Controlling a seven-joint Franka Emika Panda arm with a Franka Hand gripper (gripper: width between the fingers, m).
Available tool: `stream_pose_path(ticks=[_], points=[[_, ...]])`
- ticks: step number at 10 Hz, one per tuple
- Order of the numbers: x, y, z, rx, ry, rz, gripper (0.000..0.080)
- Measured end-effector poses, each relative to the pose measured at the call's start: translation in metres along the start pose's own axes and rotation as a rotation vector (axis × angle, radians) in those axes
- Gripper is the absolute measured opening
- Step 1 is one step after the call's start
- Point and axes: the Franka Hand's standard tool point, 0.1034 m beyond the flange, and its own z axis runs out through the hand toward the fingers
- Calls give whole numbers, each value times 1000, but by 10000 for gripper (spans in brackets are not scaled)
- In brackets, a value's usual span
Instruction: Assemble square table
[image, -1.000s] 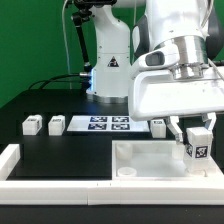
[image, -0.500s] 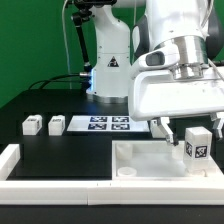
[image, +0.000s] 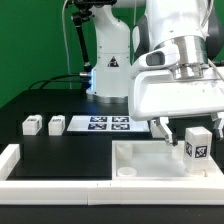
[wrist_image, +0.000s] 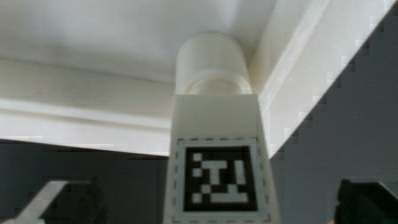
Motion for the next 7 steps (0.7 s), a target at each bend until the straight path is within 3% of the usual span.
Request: stream_pose_path(ticks=[2,4,5,7], points=[[3,3,-4,0,-36,-8,649],[17,8,-11,-1,-54,-11,649],[14,9,-8,1,-88,-7,649],[18,2,-5,24,-269,-10,649]])
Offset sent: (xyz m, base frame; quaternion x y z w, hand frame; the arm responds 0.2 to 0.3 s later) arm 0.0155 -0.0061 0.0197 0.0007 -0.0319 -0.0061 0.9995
